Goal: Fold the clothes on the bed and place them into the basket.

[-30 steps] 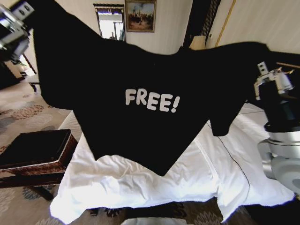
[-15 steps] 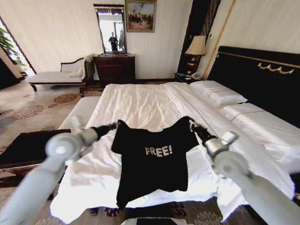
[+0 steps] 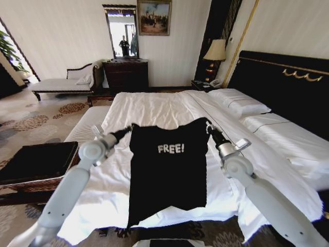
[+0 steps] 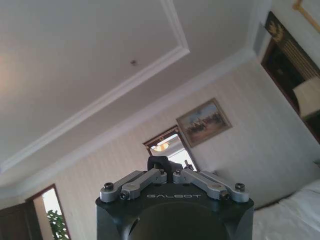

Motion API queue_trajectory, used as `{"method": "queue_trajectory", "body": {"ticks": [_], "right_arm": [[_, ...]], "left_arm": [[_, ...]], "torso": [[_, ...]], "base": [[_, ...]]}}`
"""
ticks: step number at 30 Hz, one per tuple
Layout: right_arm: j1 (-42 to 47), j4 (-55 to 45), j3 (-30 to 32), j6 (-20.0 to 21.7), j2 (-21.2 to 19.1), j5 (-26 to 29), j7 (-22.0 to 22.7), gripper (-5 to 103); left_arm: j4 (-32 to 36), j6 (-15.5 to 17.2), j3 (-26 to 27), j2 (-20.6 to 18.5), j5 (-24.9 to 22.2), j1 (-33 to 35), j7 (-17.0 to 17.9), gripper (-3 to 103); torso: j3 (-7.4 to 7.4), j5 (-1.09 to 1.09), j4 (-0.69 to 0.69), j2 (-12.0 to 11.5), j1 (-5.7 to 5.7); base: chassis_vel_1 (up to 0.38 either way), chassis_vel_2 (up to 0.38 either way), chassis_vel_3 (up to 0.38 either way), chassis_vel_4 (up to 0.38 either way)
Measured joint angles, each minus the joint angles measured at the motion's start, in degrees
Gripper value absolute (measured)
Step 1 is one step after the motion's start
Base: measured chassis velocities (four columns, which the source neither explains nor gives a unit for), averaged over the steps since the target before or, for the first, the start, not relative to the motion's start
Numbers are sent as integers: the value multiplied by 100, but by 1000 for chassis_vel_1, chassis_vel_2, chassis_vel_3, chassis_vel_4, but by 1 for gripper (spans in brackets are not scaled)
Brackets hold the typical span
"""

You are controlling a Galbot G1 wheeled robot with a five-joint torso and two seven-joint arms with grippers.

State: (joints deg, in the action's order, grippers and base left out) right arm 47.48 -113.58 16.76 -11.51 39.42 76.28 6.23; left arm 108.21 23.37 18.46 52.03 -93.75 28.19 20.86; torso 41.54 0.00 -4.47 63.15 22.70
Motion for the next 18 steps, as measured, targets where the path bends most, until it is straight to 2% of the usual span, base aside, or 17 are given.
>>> {"method": "queue_trajectory", "body": {"ticks": [4,8,10,13,14,18], "right_arm": [[-1302,277,-404,-174,-492,373,-394,0],[-1927,349,-554,-186,-771,703,-466,0],[-2006,308,-525,-186,-871,781,-483,0],[-1721,-41,-78,-187,-1111,806,-549,0],[-1721,-41,-78,-187,-1111,806,-549,0],[-659,-897,486,-294,-1271,481,-559,0]], "left_arm": [[-605,-201,-330,-292,-309,-1382,-86,1],[-564,-223,-479,-476,-584,-1843,-82,1],[-398,-224,-471,-571,-679,-1866,-81,1],[165,-224,-195,-876,-854,-1559,-78,1],[165,-224,-195,-876,-854,-1559,-78,1],[1183,-221,644,-1479,-1087,-406,-15,1]], "torso": [[0,0,1,-1,3],[0,-2,2,0,1],[0,-2,1,0,0],[-1,1,0,0,0],[-1,1,0,0,0],[-2,-2,-2,0,-1]], "base": [[0,0,0,0],[0,0,0,0],[0,0,0,0],[0,0,0,0],[0,0,0,0],[0,0,0,0]]}}
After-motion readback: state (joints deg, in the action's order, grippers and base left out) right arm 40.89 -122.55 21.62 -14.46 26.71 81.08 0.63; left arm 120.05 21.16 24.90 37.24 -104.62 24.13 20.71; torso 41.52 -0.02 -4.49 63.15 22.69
